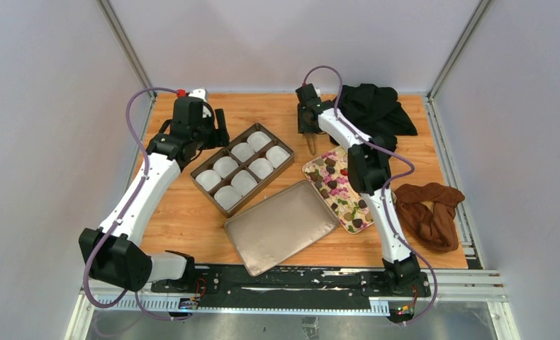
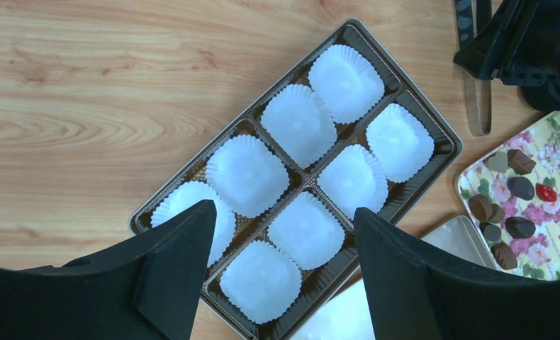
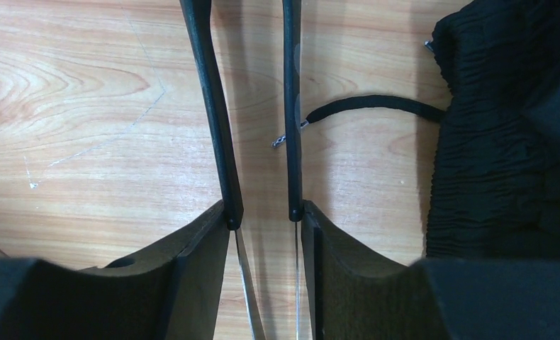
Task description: Pack the chocolate
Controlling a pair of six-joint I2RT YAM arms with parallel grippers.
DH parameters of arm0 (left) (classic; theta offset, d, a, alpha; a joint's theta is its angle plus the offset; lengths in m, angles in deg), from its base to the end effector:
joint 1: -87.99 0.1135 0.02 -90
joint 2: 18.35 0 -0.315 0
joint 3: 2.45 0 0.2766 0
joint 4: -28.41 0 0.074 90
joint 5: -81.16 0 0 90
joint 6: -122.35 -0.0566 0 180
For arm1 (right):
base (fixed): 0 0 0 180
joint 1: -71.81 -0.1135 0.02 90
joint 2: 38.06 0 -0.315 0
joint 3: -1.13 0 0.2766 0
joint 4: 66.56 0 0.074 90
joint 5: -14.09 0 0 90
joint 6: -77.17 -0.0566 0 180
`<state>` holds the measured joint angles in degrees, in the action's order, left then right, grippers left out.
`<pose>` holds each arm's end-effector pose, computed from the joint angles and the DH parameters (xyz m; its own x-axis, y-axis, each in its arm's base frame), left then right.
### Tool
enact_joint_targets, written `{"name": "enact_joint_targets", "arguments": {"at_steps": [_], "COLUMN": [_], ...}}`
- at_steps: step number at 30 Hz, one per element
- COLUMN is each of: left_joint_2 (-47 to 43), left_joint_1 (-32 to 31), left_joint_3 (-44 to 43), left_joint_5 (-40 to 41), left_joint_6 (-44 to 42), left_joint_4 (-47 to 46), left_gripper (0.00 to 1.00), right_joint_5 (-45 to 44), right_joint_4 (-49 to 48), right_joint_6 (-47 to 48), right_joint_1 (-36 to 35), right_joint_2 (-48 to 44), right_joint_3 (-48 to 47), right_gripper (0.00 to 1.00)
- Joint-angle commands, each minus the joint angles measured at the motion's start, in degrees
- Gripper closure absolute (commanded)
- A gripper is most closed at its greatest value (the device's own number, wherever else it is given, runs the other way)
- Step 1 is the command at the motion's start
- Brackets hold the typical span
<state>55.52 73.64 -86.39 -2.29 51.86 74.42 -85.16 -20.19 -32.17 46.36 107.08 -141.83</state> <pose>0.3022 -0.0706 0.3880 -0.5883 -0.1920 -0.7855 -0.0422 0.9774 -0.2073 0.5826 0.2672 0.1857 -0.7473 0.0064 -0.6645 -0.0854 0.9907 0.1055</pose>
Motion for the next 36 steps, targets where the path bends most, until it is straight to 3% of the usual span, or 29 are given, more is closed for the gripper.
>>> {"name": "enact_joint_targets", "arguments": {"at_steps": [1,13,15,18,20,29,33,36], "left_joint_2": [-1.0,-1.8,-1.8,-1.7,-1.7,-1.4,-1.2,-0.8], "left_joint_1": [0.2,0.2,0.2,0.2,0.2,0.2,0.2,0.2], "left_joint_3": [0.9,1.5,1.6,1.6,1.5,1.5,1.5,1.5], "left_joint_5": [0.3,0.5,0.5,0.3,0.2,0.0,-0.2,-0.5], "left_joint_6": [-0.1,-0.4,-0.4,-0.4,-0.4,-0.3,-0.2,-0.1], "left_joint_4": [-0.6,-0.3,-0.3,-0.3,-0.2,-0.5,-0.9,-1.0], "left_gripper": [0.24,0.24,0.24,0.24,0.23,0.23,0.24,0.23], "right_joint_5": [0.5,8.2,8.4,7.5,6.6,4.8,4.4,4.8], "right_joint_4": [3.4,-0.9,-1.4,-1.8,-2.4,-4.1,-4.3,-4.2], "right_joint_6": [1.2,6.1,6.7,6.9,7.2,7.3,7.2,7.9], "right_joint_1": [-2.2,-3.3,-3.4,-3.6,-3.6,-3.6,-3.7,-3.7], "right_joint_2": [0.9,-0.8,-1.3,-2.4,-3.4,-6.5,-6.4,-5.2], "right_joint_3": [2.9,6.6,7.6,8.9,10.7,17.8,19.6,17.8], "right_gripper": [0.55,0.65,0.61,0.43,0.38,0.36,0.42,0.61]}}
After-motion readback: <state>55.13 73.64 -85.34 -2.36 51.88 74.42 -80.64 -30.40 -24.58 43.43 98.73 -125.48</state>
